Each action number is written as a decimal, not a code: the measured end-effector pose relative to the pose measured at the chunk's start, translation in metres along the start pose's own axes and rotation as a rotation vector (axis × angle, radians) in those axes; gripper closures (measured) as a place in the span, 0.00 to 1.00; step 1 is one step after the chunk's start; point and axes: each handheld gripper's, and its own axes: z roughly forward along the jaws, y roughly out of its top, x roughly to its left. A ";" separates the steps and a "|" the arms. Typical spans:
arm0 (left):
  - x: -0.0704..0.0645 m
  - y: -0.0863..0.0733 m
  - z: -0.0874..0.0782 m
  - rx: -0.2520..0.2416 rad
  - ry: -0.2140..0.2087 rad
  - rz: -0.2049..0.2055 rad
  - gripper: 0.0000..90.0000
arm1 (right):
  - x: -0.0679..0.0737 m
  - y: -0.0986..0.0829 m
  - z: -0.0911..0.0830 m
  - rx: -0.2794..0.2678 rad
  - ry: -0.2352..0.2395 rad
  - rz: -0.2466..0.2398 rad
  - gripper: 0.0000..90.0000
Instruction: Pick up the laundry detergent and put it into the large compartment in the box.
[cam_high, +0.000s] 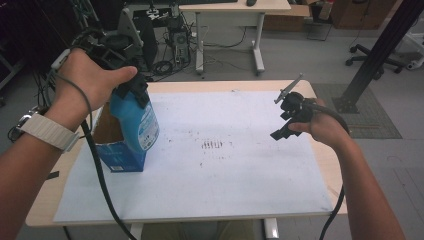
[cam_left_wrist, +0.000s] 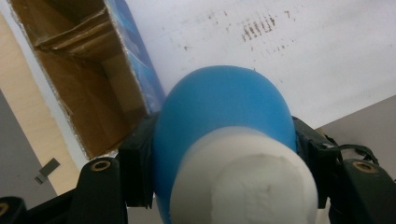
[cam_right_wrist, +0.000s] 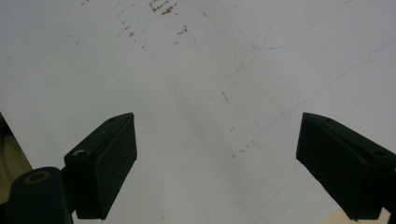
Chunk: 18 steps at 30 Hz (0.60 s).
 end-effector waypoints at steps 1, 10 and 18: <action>0.001 0.001 -0.002 -0.002 0.001 -0.005 0.41 | 0.000 0.000 0.000 0.000 0.000 0.000 0.14; 0.012 0.005 -0.018 -0.024 0.011 -0.047 0.41 | -0.001 0.001 0.001 0.001 0.000 -0.001 0.14; 0.021 0.008 -0.024 -0.023 0.011 -0.080 0.41 | -0.001 0.001 0.002 0.004 0.001 0.001 0.14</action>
